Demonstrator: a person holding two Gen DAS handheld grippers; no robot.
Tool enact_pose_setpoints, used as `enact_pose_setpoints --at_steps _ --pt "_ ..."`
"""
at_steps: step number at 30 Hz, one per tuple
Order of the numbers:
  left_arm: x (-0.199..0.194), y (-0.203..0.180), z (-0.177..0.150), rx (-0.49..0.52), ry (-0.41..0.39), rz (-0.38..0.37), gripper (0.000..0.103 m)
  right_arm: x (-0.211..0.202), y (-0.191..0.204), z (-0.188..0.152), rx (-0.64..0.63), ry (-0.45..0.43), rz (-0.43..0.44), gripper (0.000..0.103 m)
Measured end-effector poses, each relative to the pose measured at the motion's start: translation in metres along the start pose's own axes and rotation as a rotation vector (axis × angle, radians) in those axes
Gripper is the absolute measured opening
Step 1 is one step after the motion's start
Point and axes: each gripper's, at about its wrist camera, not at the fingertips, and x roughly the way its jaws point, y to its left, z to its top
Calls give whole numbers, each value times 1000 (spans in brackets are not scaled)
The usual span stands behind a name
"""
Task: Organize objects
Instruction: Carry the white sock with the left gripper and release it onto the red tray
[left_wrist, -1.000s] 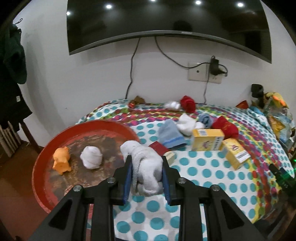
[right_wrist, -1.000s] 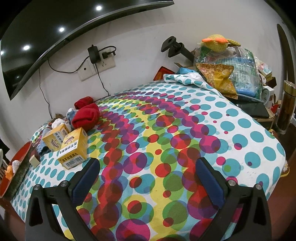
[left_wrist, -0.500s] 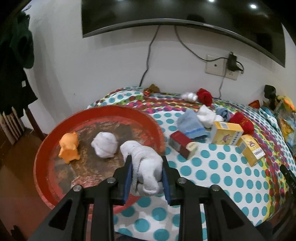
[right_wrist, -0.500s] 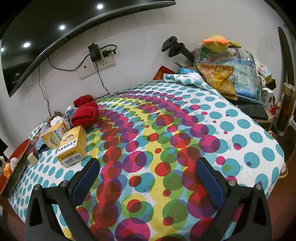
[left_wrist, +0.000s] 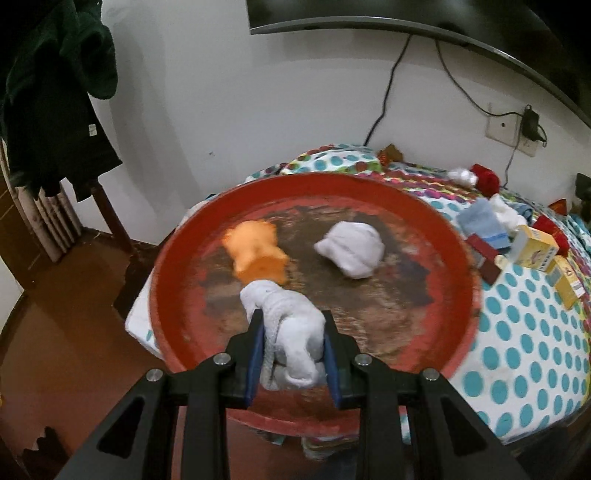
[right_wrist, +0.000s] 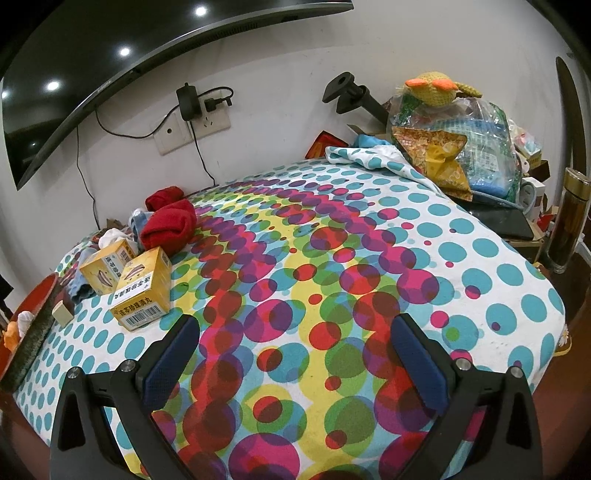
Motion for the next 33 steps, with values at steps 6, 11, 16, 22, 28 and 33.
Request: enact_pose_setpoints --at_steps 6,11,16,22,28,33 --pt "14 -3 3 29 28 -22 29 -1 0 -1 -6 1 -6 103" --pt "35 -9 2 13 65 -25 29 -1 3 -1 -25 3 -18 103" --pt "48 -7 -2 -12 92 -32 31 -1 4 -1 -31 5 -22 103" --pt "51 -3 -3 -37 77 -36 33 -1 3 -1 -28 3 -19 103" --pt "35 -2 -1 -66 -25 -84 65 -3 -1 -2 -7 -13 -37 103" --pt "1 8 9 -126 -163 -100 69 -13 -10 5 54 -42 -4 103"
